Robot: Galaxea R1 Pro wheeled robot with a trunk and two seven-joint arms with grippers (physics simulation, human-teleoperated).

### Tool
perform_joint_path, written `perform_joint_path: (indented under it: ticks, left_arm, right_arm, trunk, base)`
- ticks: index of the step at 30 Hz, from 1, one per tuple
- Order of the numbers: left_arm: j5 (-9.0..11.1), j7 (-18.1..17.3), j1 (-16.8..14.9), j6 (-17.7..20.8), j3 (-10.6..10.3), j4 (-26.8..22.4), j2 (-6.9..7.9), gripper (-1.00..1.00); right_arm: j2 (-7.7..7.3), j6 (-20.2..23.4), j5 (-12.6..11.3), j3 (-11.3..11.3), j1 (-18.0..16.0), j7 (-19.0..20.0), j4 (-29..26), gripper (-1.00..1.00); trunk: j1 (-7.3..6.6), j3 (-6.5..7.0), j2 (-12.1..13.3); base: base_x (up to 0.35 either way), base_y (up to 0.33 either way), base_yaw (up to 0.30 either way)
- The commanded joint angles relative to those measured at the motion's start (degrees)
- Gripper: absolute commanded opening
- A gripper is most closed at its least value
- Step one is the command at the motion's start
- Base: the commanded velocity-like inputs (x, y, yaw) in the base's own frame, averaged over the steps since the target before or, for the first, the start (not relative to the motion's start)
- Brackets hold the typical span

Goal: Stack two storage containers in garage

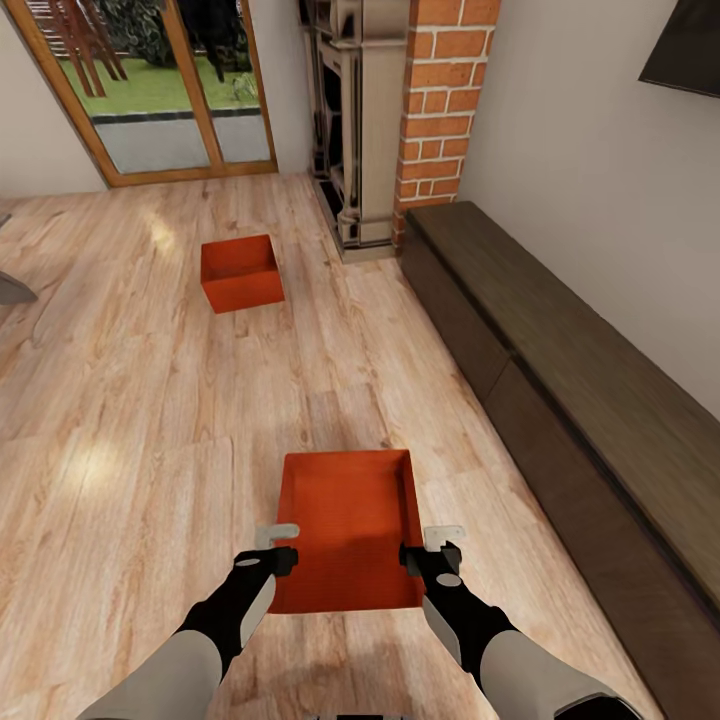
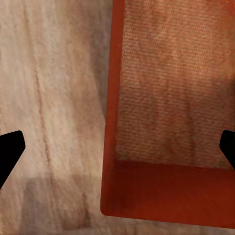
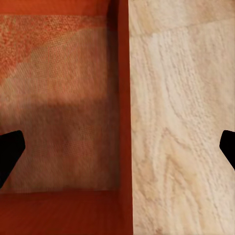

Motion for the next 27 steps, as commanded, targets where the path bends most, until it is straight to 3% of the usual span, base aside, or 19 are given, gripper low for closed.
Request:
perform_joint_path:
  ticks: [1,6,17,22,27]
  left_arm:
    - [-0.01,0.15,0.0,0.29,0.09,-0.13,-0.04,1.0]
    - [-1.21,0.21,-0.03,0.21,0.16,-0.18,-0.03,1.0]
    - [-1.35,0.21,-0.04,-0.47,0.43,-0.2,0.1,1.0]
    - [-1.34,2.62,-0.02,-3.68,0.25,-1.8,0.0,1.0]
    - [-1.47,2.95,-0.01,-3.76,0.16,-1.88,0.16,1.0]
  right_arm:
    - [-0.02,-0.28,-0.53,0.46,-0.04,-0.31,0.07,1.0]
    - [-0.02,-0.44,-0.49,0.46,-0.04,-0.38,0.1,1.0]
    - [-0.02,-0.45,-0.55,0.42,-0.04,-0.39,0.05,1.0]
    - [-0.02,-0.45,-0.51,0.37,-0.04,-0.39,0.04,1.0]
    - [-0.02,-0.45,-0.49,0.37,-0.04,-0.39,0.04,1.0]
  trunk:
    - [0.0,-0.04,-0.03]
    - [0.0,-0.04,-0.03]
    - [0.0,-0.04,-0.03]
    - [0.0,-0.04,-0.03]
    - [0.0,-0.04,-0.03]
  base:
    - [0.0,0.0,0.0]
    - [0.0,0.0,0.0]
    - [0.0,0.0,0.0]
    - [0.0,0.0,0.0]
    - [0.0,0.0,0.0]
